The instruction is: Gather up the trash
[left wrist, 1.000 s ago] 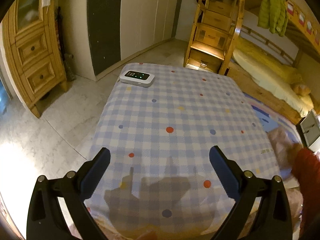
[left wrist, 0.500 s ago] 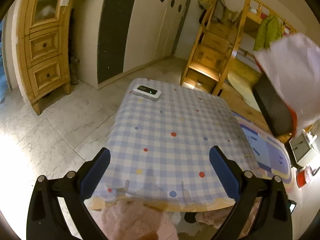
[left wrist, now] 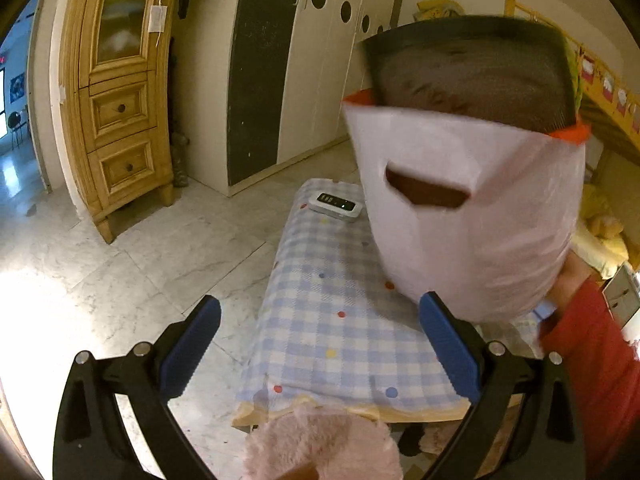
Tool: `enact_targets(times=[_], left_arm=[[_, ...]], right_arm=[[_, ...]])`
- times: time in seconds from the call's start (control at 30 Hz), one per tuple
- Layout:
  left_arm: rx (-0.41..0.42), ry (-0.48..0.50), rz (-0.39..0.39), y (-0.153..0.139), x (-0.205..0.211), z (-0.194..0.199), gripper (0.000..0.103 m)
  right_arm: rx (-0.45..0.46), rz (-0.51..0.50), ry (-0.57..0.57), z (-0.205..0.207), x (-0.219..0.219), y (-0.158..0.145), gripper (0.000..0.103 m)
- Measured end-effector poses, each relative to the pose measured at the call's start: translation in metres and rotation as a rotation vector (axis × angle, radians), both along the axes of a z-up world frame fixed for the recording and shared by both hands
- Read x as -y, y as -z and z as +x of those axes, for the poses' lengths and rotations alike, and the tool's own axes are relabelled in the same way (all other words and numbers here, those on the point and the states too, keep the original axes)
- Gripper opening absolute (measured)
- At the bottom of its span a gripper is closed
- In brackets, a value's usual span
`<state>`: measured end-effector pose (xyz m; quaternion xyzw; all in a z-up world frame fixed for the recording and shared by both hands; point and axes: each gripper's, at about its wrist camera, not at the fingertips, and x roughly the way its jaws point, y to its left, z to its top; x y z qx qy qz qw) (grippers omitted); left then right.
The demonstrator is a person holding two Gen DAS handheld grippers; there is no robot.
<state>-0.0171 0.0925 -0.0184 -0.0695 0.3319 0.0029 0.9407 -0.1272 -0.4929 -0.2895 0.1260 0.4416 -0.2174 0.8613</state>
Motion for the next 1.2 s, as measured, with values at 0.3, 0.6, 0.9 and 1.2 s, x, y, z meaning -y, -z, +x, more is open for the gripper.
enact_targets(times=[0.3,0.6,0.9,1.2], left_arm=[[-0.063,0.036,0.012,0.015,0.022,0.030,0.096],[-0.084,0.043,0.041,0.019,0.032,0.025,0.096],[-0.113,0.008,0.017,0.023,0.028,0.032,0.096],[-0.103,0.011,0.000,0.023,0.029,0.024,0.096]], right_arm=[[0.000,0.000,0.000,0.000,0.000,0.000,0.097],[-0.001,-0.001,0.001,0.001,0.000,0.000,0.097],[-0.001,0.000,0.001,0.001,0.000,0.000,0.097],[-0.001,-0.001,0.001,0.001,0.000,0.000,0.097]])
